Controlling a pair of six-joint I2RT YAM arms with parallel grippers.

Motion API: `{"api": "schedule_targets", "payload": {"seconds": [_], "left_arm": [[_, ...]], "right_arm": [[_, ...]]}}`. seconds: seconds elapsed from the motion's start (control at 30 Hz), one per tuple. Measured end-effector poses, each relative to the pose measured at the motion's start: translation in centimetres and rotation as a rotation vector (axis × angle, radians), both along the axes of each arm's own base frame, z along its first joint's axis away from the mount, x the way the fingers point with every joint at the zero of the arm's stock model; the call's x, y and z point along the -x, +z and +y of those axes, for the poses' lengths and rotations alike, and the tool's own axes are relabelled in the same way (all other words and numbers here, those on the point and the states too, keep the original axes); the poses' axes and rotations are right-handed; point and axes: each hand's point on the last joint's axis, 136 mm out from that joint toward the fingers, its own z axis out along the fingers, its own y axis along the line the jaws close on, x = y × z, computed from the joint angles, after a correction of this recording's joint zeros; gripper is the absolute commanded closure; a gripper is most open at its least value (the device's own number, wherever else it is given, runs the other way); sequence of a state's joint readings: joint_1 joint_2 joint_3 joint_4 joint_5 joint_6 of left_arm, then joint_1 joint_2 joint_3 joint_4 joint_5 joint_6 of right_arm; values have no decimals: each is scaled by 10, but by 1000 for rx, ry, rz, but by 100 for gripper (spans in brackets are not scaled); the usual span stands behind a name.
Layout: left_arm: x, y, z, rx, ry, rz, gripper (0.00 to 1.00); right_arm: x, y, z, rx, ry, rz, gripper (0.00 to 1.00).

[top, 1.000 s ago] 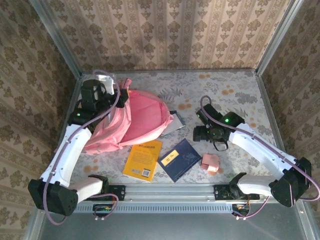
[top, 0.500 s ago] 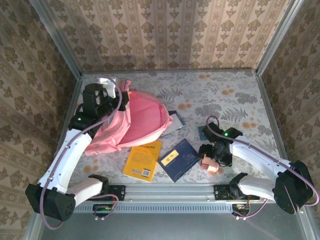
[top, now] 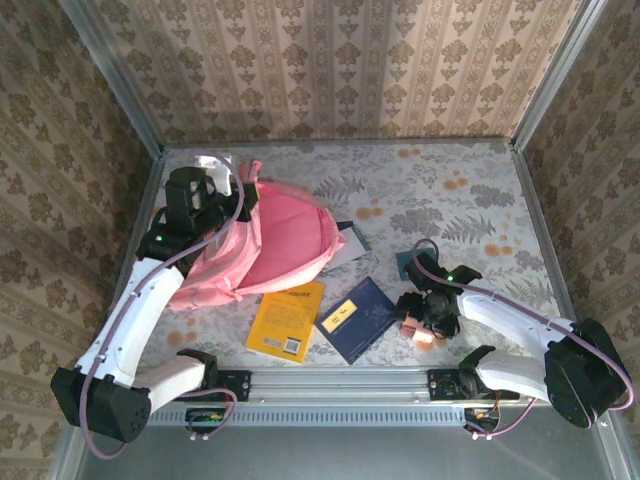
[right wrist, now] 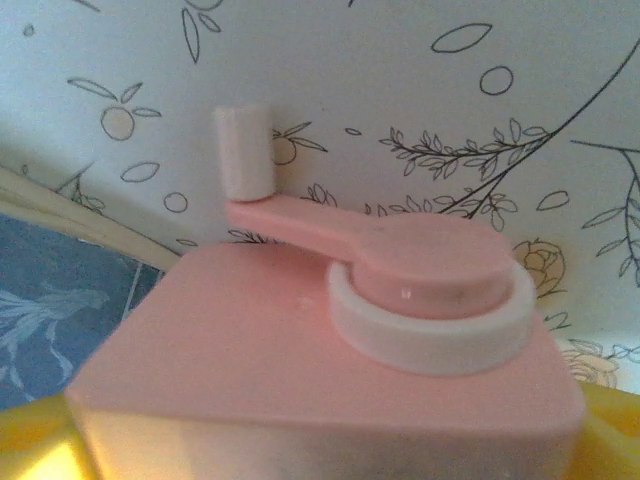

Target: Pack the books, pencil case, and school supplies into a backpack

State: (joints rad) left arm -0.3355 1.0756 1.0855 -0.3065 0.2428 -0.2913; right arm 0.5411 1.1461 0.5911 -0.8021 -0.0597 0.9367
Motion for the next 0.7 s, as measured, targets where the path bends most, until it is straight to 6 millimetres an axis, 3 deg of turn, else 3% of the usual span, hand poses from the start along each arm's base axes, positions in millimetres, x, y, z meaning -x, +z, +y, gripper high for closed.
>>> {"api": "schedule_targets", "payload": {"seconds": [0.17,0.37,0.5,0.7], "left_arm": [[1,0,-1,2,-6,1,100],[3,-1,-4,7,-25,10,100],[4,-3,-9,16,-53,21,100],[14,-1,-14,28,-104,58,100]], "right_arm": [[-4,5,-1,-5,-21,-33,34],[-6,21,-11,31,-21,-83,36],[-26,59,-6,9,4,-195,38],[-69,127,26,-126,75,-434,43]]}}
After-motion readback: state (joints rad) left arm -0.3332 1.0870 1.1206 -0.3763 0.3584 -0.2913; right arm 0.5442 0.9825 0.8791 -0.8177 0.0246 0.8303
